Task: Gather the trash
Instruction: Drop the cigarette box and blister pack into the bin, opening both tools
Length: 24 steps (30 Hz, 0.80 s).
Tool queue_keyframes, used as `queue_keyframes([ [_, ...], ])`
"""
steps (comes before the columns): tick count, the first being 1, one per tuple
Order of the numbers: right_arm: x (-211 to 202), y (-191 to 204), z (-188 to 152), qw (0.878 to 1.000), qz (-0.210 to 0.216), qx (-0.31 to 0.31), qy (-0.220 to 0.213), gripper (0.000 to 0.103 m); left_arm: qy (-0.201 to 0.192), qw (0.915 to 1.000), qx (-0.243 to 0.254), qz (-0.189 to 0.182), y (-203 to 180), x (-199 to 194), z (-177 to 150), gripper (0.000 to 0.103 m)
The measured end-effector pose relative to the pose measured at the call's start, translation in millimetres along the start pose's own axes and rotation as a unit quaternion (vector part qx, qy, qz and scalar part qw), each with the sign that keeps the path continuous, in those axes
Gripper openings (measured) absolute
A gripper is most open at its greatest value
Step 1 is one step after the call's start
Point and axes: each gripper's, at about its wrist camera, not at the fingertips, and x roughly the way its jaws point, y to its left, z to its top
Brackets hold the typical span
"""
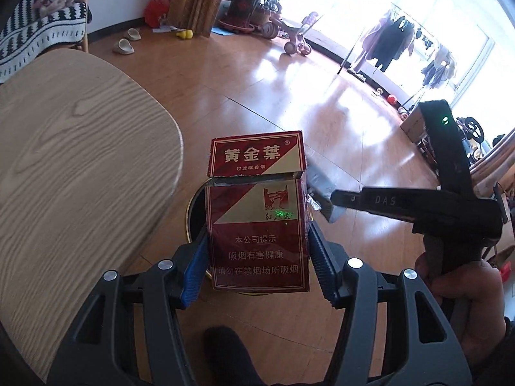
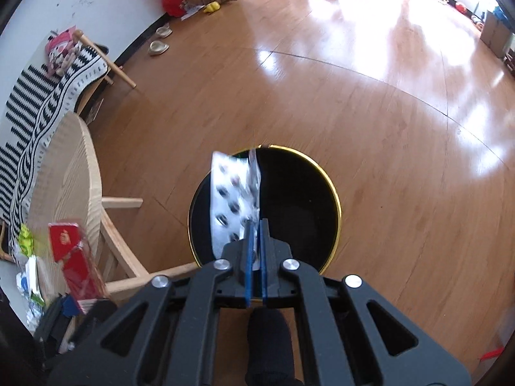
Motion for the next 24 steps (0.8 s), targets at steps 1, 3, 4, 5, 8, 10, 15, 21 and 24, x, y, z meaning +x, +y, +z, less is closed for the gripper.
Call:
queue_keyframes([
  [1, 3, 2, 2, 1.0, 0.004, 0.003, 0.001, 0.002, 0.002, 1.0, -0.001, 0.0, 1, 2, 0, 0.057],
  [3, 3, -3, 3, 1.0, 0.005, 0.013, 0.004, 0.002, 0.006, 1.0, -0.003, -0.001, 4, 9, 1, 0.058],
  [4, 4, -4, 3, 1.0, 0.005, 0.016, 0.005, 0.002, 0.01, 0.9999, -0.003, -0.003, 2, 13, 1, 0.058],
  [5, 3, -7, 3, 1.0, 0.002, 0.02, 0.005, 0.002, 0.013, 0.9999, -0.002, -0.003, 3, 17, 3, 0.058],
  [8, -1, -13, 6, 0.999, 0.004, 0.036, -0.002, 0.005, 0.024, 0.9997, -0.002, -0.008, 3, 28, 1, 0.058],
  [10, -7, -18, 6, 0.999, 0.004, 0.048, -0.014, 0.036, 0.031, 0.9995, 0.001, -0.012, -1, 41, 0, 0.058],
  [15, -34, -26, 7, 0.995, -0.004, 0.066, -0.073, 0.095, 0.05, 0.9986, 0.009, -0.015, -7, 61, -2, 0.058],
  [21, -42, -35, 8, 0.992, -0.004, 0.089, -0.087, 0.095, 0.053, 0.9985, 0.006, -0.01, -13, 77, -1, 0.08],
  [24, -45, -35, 8, 0.992, -0.002, 0.089, -0.091, 0.095, 0.047, 0.9988, 0.013, -0.004, -16, 73, 0, 0.082],
])
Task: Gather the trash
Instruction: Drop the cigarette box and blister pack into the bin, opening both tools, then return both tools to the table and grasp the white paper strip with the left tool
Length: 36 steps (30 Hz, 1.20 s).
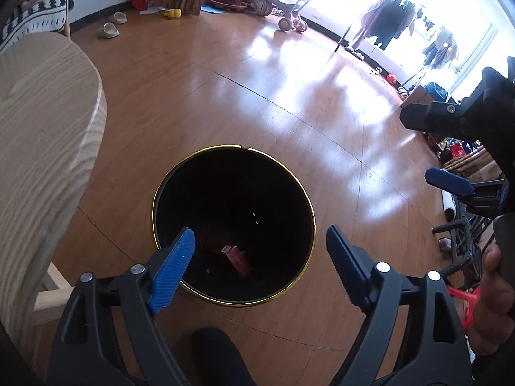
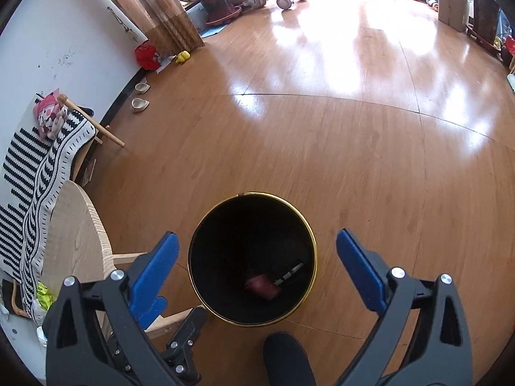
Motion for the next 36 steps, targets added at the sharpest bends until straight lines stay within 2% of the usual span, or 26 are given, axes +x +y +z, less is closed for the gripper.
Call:
queue_keyframes([
  [3, -5, 8, -2, 1.0, 0.005, -0.007, -0.005, 0.095, -0.009, 0.9999, 0.005, 0.002, 1, -13, -2, 0.087],
  [7, -19, 34, -6, 0.999, 0.022, -0.031, -0.021, 0.095, -0.026, 0.9991, 0.007, 0.033, 11, -57, -3, 0.091],
  [11, -36, 88, -22, 0.994, 0.05, -0.087, -0.035, 0.095, -0.049, 0.9951, -0.013, 0.085, 43, -120, -9, 0.092],
  [15, -43, 162, -55, 0.982, 0.097, -0.16, -0.019, 0.095, -0.083, 0.9859, -0.05, 0.136, 91, -192, -28, 0.093],
  [18, -47, 219, -86, 0.968, 0.141, -0.209, 0.005, 0.095, -0.104, 0.9734, -0.097, 0.18, 141, -247, -52, 0.094],
  [21, -53, 281, -127, 0.947, 0.179, -0.265, 0.027, 0.095, -0.119, 0.9575, -0.153, 0.213, 197, -300, -82, 0.094],
  [24, -59, 338, -170, 0.925, 0.21, -0.313, 0.049, 0.095, -0.141, 0.9347, -0.206, 0.253, 250, -355, -112, 0.094],
  [28, -59, 400, -213, 0.905, 0.228, -0.352, 0.069, 0.095, -0.151, 0.8999, -0.275, 0.303, 321, -415, -164, 0.094],
  [29, -59, 415, -227, 0.9, 0.229, -0.364, 0.072, 0.095, -0.147, 0.8896, -0.293, 0.318, 340, -428, -184, 0.094],
  [30, -58, 424, -236, 0.897, 0.228, -0.373, 0.073, 0.095, -0.143, 0.8836, -0.303, 0.327, 350, -433, -193, 0.094],
  [31, -56, 433, -244, 0.893, 0.226, -0.382, 0.073, 0.095, -0.137, 0.8707, -0.325, 0.343, 371, -443, -211, 0.094],
  [33, -51, 450, -259, 0.887, 0.219, -0.4, 0.074, 0.095, -0.122, 0.8579, -0.348, 0.358, 394, -452, -241, 0.094],
  [36, -36, 468, -271, 0.881, 0.209, -0.415, 0.084, 0.095, -0.098, 0.8503, -0.37, 0.362, 416, -453, -267, 0.093],
])
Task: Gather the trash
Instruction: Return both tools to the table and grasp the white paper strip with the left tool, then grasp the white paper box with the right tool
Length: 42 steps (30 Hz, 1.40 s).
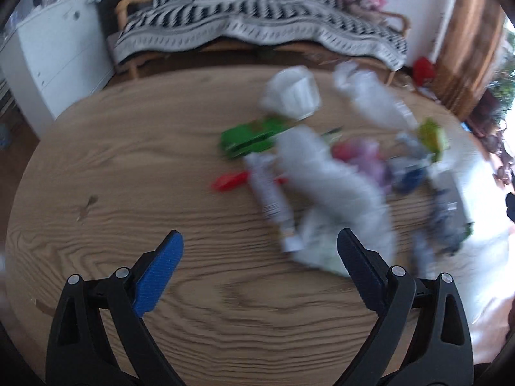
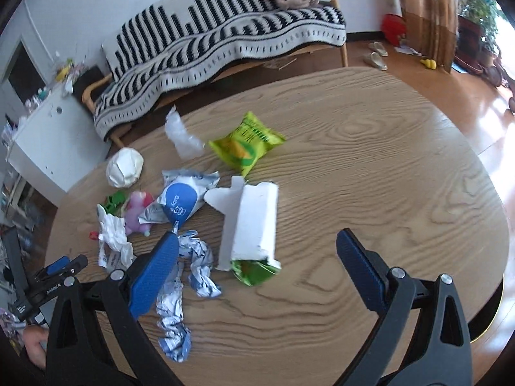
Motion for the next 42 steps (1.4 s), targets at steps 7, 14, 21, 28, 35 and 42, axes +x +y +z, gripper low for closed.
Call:
queue_keyframes([
  [7, 41, 14, 8, 0.999, -0.01, -0.001, 0.033, 0.095, 0.035, 0.998, -0.015, -0.05, 1, 34, 19, 0.093],
  [14, 58, 13, 11, 0.999, -0.009, 0.009, 0.048, 0.095, 0.045, 0.9989, 0.013, 0.006, -19, 59, 9, 0.085],
  [21, 66, 14, 11, 0.998, -0.012, 0.004, 0.058, 0.093, 0.028, 0.9996, 0.009, -0.003, -12, 41, 8, 0.013],
  [28, 62, 9, 12, 0.998, -0.01, 0.008, 0.055, 0.089, -0.02, 0.9987, 0.008, -0.046, -7, 3, 8, 0.013],
  [35, 69, 9, 9, 0.998, -0.007, 0.005, 0.07, 0.086, -0.047, 0.9975, 0.009, -0.052, -10, -15, 5, 0.013],
  [42, 84, -2, 3, 0.994, 0.011, 0.033, 0.107, 0.038, -0.058, 0.9962, 0.021, -0.061, -30, -21, 6, 0.013],
])
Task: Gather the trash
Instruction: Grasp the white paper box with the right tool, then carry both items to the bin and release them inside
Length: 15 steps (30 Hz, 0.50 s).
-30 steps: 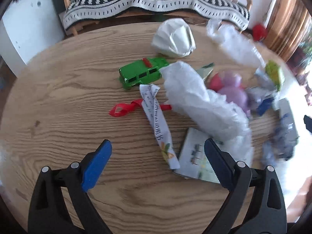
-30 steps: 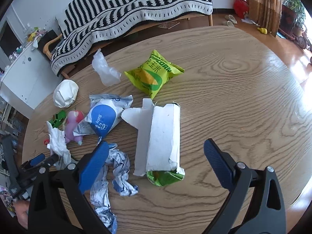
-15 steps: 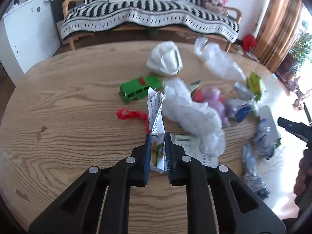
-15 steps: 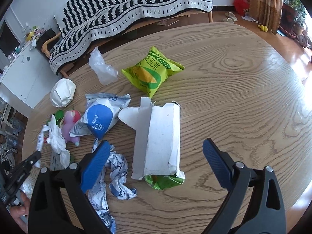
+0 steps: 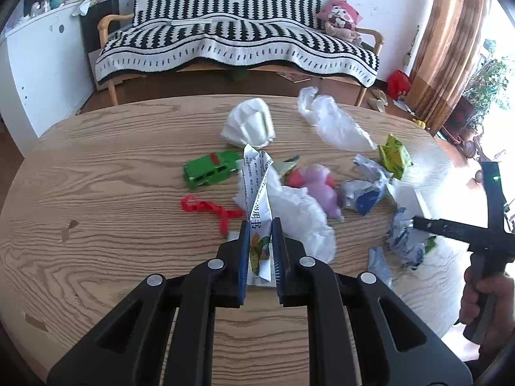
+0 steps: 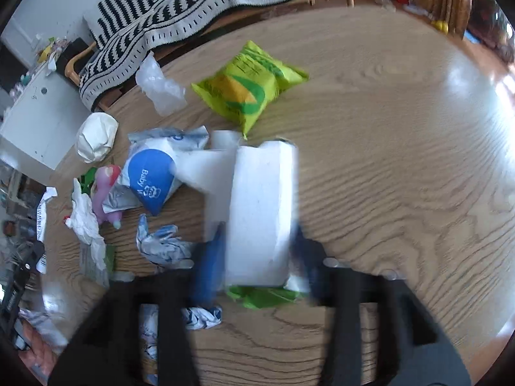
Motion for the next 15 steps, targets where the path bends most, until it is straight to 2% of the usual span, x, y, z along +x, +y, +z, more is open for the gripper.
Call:
queue_keyframes([
  [7, -57, -21, -2, 0.997, 0.006, 0.009, -0.076, 0.037, -0.009, 0.9995, 0.02, -0.023, -38, -3, 3, 0.013],
  [15, -123, -102, -21, 0.989, -0.048, 0.046, -0.134, 0.037, -0.008, 0.995, 0.071, -0.069, -122, 0, -2, 0.013],
])
